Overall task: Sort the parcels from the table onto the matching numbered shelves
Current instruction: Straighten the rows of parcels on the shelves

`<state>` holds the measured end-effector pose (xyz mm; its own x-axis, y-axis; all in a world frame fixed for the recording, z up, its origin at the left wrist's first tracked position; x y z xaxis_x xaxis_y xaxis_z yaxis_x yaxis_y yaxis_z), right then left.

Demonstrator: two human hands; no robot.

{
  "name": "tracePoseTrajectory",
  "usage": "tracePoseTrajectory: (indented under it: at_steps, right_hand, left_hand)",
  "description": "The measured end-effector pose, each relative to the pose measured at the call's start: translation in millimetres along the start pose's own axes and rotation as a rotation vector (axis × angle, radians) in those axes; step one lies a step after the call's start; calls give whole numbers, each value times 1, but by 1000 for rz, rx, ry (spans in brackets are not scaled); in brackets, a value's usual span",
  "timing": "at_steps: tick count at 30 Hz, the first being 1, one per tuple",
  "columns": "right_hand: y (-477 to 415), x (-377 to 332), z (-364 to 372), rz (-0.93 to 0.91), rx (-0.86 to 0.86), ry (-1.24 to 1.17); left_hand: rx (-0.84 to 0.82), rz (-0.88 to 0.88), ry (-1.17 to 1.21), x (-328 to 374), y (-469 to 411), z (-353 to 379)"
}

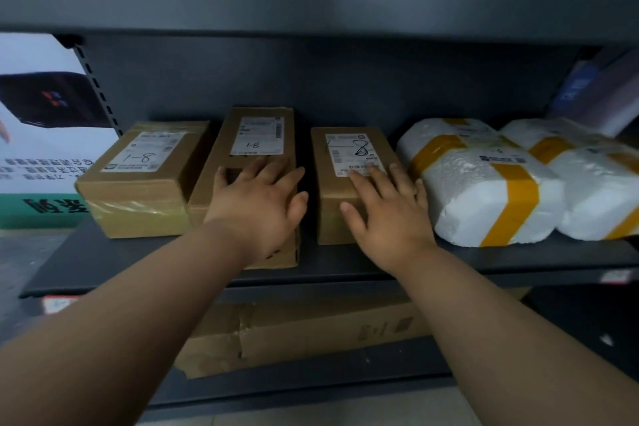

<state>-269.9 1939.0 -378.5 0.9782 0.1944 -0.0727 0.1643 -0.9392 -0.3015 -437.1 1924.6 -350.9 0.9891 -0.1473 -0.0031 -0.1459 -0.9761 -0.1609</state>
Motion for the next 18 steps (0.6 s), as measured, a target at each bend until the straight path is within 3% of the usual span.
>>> tracePoseTrajectory:
  at_steps: [3,6,11,18]
  right_hand:
    - [3,9,-19,-79,149,26]
    - [1,54,-52,32,335,99]
    - [8,152,-35,380,10,152]
    - [9,145,-26,330,-4,87]
  left_hand:
    - [-5,1,7,1,0,0]
    - [-12,-4,6,0,1,0]
    - [-29,-25,3,1,1,-2]
    - [-98,-152,95,2,-6,-8]
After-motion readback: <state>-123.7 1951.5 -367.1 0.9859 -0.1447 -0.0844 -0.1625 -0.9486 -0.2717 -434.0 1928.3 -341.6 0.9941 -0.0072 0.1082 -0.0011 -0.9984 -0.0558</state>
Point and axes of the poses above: each hand's wrist, its own y-axis away from the middle knuckle, its own z-axis out of the palm, x = y × z, the point moved 8 cm from there along -y, towards the middle knuckle, and after that the axes turned 5 degrees about x, right-handed, at the moved point
